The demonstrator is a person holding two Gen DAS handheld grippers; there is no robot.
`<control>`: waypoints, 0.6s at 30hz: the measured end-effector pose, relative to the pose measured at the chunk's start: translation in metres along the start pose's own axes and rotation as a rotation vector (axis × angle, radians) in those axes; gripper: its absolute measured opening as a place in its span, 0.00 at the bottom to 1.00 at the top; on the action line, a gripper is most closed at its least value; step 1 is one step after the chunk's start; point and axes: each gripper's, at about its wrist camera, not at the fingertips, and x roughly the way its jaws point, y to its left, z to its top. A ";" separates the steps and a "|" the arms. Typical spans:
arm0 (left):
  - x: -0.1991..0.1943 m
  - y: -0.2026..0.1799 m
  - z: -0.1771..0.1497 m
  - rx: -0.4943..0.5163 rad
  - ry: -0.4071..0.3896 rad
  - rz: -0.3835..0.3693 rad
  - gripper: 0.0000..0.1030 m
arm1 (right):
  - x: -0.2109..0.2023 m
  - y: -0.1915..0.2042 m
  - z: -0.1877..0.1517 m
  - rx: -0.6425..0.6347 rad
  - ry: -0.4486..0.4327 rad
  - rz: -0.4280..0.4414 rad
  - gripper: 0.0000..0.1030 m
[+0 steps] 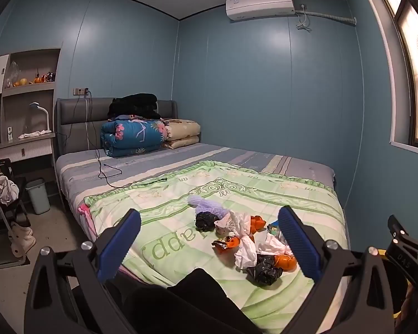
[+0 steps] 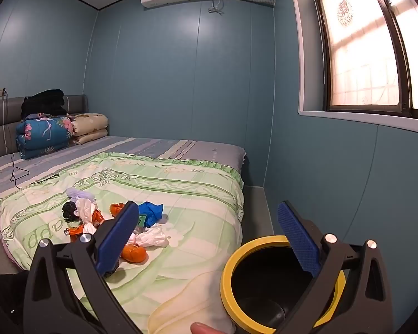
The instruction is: Collect trash
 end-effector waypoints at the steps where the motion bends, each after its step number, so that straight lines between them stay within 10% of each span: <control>1: 0.000 0.000 0.000 0.001 0.003 -0.001 0.92 | 0.000 0.000 0.000 -0.001 0.000 -0.001 0.92; 18: 0.007 0.004 -0.003 -0.025 0.049 0.000 0.92 | 0.000 0.000 -0.002 0.006 0.001 0.000 0.92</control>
